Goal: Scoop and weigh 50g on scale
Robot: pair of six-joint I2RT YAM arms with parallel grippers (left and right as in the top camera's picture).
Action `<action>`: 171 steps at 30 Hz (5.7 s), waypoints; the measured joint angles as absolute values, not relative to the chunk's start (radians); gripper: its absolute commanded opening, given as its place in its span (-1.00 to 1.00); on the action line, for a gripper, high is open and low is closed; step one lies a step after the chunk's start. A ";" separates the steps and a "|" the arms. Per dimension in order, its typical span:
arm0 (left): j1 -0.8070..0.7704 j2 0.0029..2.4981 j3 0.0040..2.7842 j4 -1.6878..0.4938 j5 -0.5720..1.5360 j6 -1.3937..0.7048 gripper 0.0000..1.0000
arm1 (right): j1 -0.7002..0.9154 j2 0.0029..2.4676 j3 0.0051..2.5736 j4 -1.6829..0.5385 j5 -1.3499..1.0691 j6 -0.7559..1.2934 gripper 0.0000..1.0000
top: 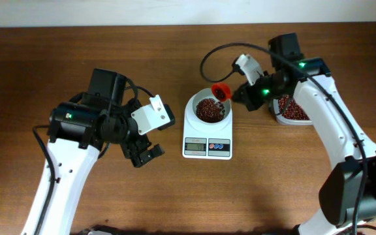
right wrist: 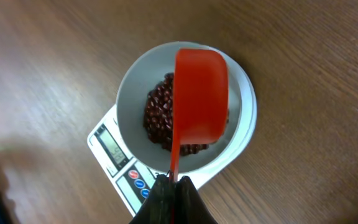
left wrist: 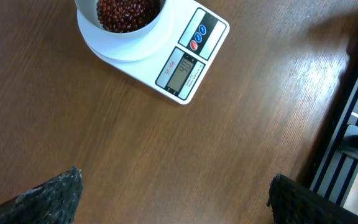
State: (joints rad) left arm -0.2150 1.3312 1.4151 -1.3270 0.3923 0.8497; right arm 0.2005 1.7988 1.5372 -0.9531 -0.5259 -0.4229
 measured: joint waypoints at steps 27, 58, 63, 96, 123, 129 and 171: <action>-0.215 1.331 1.415 -1.327 0.392 0.850 0.98 | 0.282 1.760 1.537 -0.948 -0.373 -0.424 -0.92; -0.215 1.331 1.415 -1.327 0.392 0.850 0.98 | 0.379 1.758 1.537 -0.914 -0.197 -0.400 -0.92; -0.215 1.331 1.415 -1.327 0.392 0.850 0.98 | 0.366 1.702 1.538 -0.914 -0.268 -0.391 -0.92; -0.215 1.331 1.415 -1.327 0.392 0.850 0.98 | -0.146 1.712 1.477 -1.084 -0.022 -0.157 -0.92; -0.215 1.331 1.415 -1.327 0.392 0.850 0.98 | -0.146 1.795 1.477 -1.130 -0.273 -0.159 -0.92; -0.215 1.331 1.415 -1.327 0.392 0.850 0.99 | -0.146 1.795 1.477 -1.129 -0.313 -0.161 -0.92; -0.215 1.331 1.415 -1.327 0.392 0.850 0.99 | -0.378 1.798 1.477 -1.205 -0.890 -0.190 -0.92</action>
State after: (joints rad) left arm -0.2150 1.3312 1.4151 -1.3270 0.3923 0.8497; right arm -0.3779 1.7985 1.4769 -1.2045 -0.8898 -0.1902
